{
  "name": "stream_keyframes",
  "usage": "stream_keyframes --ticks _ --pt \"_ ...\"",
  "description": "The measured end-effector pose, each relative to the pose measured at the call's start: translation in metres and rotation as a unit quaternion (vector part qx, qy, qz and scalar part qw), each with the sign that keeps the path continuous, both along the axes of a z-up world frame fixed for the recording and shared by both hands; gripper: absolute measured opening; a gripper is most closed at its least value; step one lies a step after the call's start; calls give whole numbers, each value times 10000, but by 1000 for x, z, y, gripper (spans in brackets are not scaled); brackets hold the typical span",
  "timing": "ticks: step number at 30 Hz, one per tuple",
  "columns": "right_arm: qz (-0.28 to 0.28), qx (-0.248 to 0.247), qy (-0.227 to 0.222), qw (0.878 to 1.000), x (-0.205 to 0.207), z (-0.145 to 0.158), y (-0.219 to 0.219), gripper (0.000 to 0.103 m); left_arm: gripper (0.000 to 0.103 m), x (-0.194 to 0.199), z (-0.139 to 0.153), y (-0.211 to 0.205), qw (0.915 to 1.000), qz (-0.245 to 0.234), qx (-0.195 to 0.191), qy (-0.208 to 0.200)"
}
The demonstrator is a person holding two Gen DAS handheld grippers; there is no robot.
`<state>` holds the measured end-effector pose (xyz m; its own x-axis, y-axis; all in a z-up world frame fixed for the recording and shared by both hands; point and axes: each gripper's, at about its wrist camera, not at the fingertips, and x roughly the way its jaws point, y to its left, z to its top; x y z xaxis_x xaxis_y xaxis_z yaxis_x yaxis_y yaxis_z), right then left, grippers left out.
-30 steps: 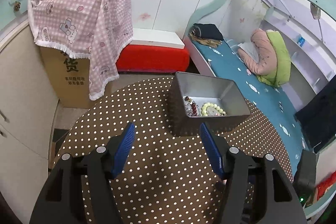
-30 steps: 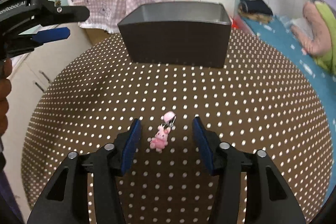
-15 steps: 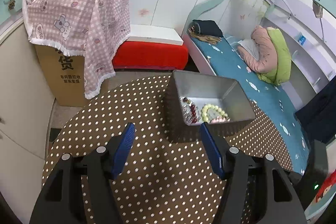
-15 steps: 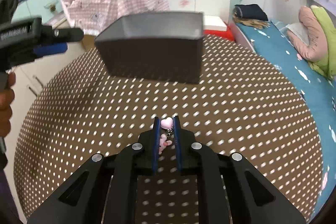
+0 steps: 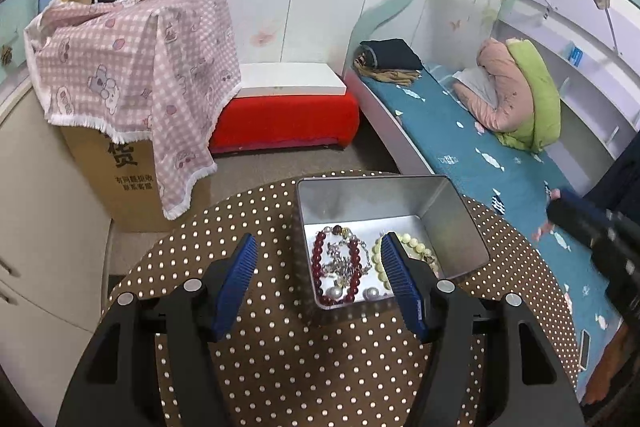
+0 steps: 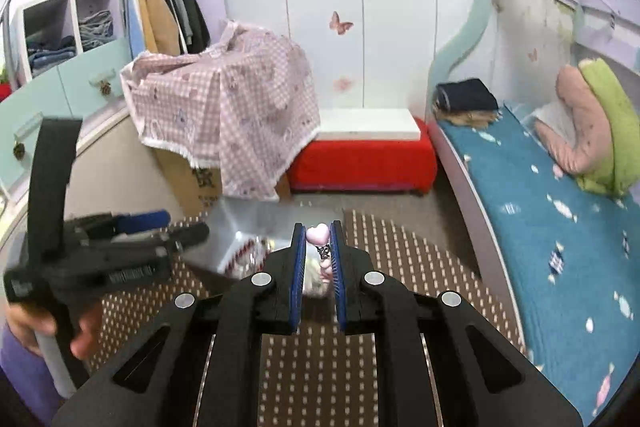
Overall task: Organize jewelry
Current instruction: 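Carry the pink bunny charm into the tin box and open the right gripper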
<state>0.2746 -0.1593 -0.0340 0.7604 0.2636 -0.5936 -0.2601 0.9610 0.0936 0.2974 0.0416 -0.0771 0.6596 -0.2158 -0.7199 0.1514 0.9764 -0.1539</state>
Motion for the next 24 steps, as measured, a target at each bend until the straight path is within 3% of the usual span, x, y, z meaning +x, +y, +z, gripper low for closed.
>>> stream_keyframes --ticks 5,15,16,18,20,24 --pt "211 52 47 9998 20 3 14 13 62 8 -4 -3 10000 -37 26 85" --pt "346 9 418 9985 42 -25 31 13 60 17 -17 -8 9994 -171 33 298" --pt "353 24 445 9984 42 -27 31 13 57 18 -18 -9 9993 -177 47 318" --pt "348 58 498 9981 45 -30 31 13 38 20 -21 -10 9990 -222 51 397" --pt "361 114 581 9976 48 -34 31 13 10 24 -25 -9 9985 -93 204 498" --pt "364 175 750 9964 55 -42 30 13 7 24 -27 -5 9986 -122 152 494"
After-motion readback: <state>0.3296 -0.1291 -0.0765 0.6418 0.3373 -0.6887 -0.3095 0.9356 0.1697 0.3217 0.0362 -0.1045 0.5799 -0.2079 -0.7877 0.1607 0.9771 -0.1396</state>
